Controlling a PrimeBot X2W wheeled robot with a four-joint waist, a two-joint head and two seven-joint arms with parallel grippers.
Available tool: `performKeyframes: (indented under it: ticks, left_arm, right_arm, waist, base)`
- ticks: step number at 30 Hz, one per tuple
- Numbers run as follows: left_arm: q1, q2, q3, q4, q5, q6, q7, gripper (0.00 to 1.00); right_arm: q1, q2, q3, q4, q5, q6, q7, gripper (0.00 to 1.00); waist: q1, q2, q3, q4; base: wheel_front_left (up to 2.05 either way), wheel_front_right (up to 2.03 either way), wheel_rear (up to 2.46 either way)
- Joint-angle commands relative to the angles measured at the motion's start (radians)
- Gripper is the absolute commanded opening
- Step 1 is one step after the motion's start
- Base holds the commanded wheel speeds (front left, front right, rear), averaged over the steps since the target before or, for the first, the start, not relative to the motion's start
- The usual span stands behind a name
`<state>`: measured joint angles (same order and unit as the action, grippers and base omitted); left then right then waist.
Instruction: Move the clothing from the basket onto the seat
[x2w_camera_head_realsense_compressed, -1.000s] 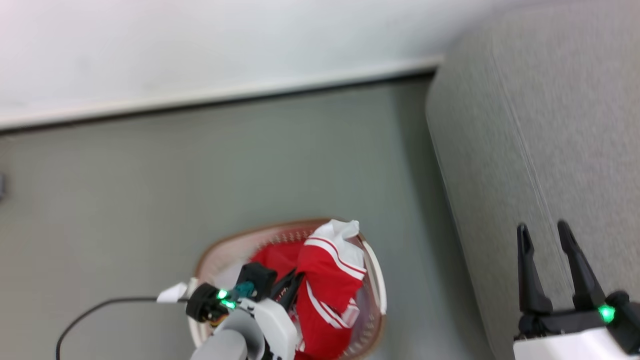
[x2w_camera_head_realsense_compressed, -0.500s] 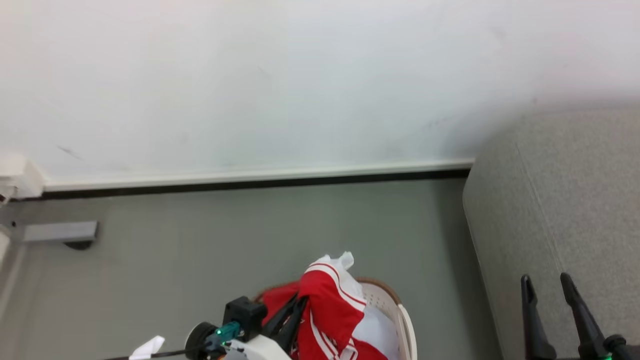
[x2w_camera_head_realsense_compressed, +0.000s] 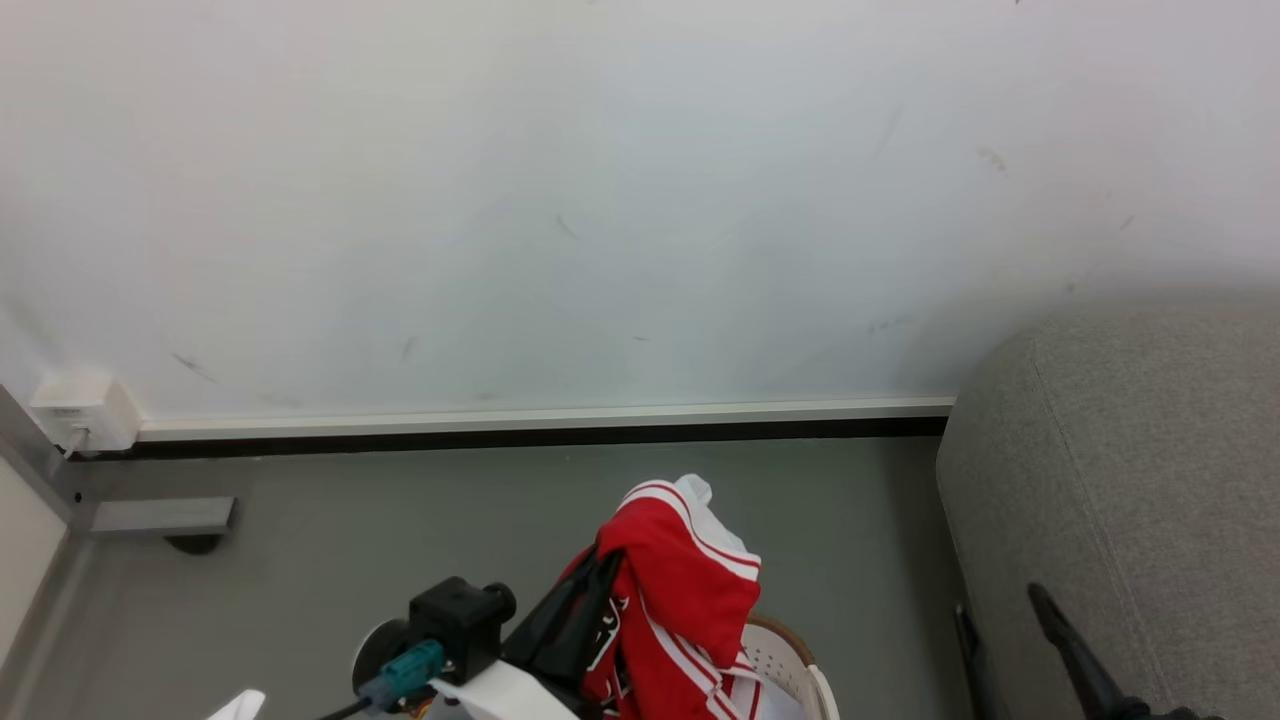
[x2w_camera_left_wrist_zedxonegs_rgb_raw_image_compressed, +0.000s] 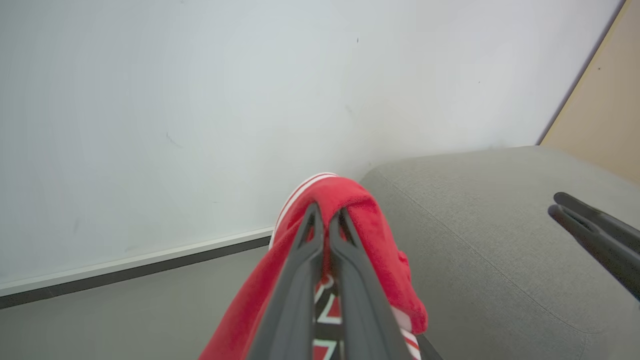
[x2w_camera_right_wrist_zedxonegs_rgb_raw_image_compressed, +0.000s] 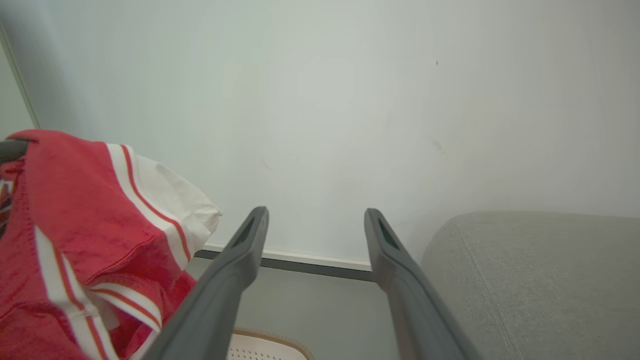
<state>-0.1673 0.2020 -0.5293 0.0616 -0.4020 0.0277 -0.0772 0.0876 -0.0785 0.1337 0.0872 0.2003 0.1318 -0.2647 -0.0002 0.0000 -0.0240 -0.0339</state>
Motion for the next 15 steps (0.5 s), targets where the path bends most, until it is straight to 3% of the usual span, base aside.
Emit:
performKeyframes:
  ticks: [1,9,15]
  left_arm:
    - [0.012,0.008,0.003,-0.013,-0.008,0.004,0.004,0.0]
    - [0.011,0.017,-0.018,-0.125,-0.015,0.002,0.049,0.0]
    - [-0.024,0.005,-0.042,-0.134,-0.017,-0.015,0.071,0.0]
  right_arm:
    - [-0.012,-0.011,0.011,-0.002,-0.006,-0.002,0.0,1.0]
    - [-0.12,-0.109,0.268,0.002,0.049,-0.002,0.01,1.0]
    - [-0.258,-0.19,0.495,-0.031,0.114,-0.002,0.086,1.0]
  waist:
    - [0.0002,0.0,-0.001,0.0]
    - [0.0002,0.0,-0.007,-0.006]
    - [0.0002,0.0,-0.011,-0.011]
  base:
    - [0.0,0.0,0.0]
    - [0.0,0.0,0.0]
    - [0.0,0.0,0.0]
